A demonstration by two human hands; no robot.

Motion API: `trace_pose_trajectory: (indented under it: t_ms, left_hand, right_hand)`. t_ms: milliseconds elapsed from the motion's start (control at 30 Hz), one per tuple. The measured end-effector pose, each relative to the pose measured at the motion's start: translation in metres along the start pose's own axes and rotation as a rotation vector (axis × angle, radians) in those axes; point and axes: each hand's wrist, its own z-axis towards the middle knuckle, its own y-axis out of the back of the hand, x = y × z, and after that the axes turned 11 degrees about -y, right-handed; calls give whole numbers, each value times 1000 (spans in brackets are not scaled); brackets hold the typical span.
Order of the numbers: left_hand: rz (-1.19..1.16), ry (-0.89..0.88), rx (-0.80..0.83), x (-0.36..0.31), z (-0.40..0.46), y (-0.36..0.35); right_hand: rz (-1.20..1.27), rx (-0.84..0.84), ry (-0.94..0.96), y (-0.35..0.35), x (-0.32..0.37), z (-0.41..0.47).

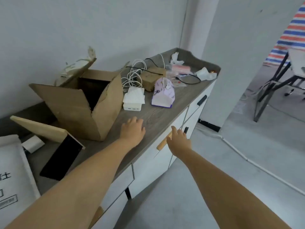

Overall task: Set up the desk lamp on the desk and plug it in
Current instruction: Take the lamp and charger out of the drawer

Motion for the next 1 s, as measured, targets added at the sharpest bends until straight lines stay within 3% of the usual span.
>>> trace_pose_trajectory:
  t_ms: [200, 433, 633, 767, 1000]
  left_hand:
    - [-20, -32, 10, -1, 19, -38]
    - [-13, -35, -30, 2, 18, -43]
    - [-27, -11, -17, 7, 19, -43]
    - [-11, 0, 11, 5, 19, -42]
    - [10, 7, 48, 3, 19, -38]
  right_hand:
    - [539, 258, -252, -34, 14, 29]
    - [1054, 423, -518, -57, 23, 38]
    - [962, 434, -419, -61, 7, 37]
    - [998, 441, -524, -58, -26, 27]
    - [848, 359, -521, -61, -103, 6]
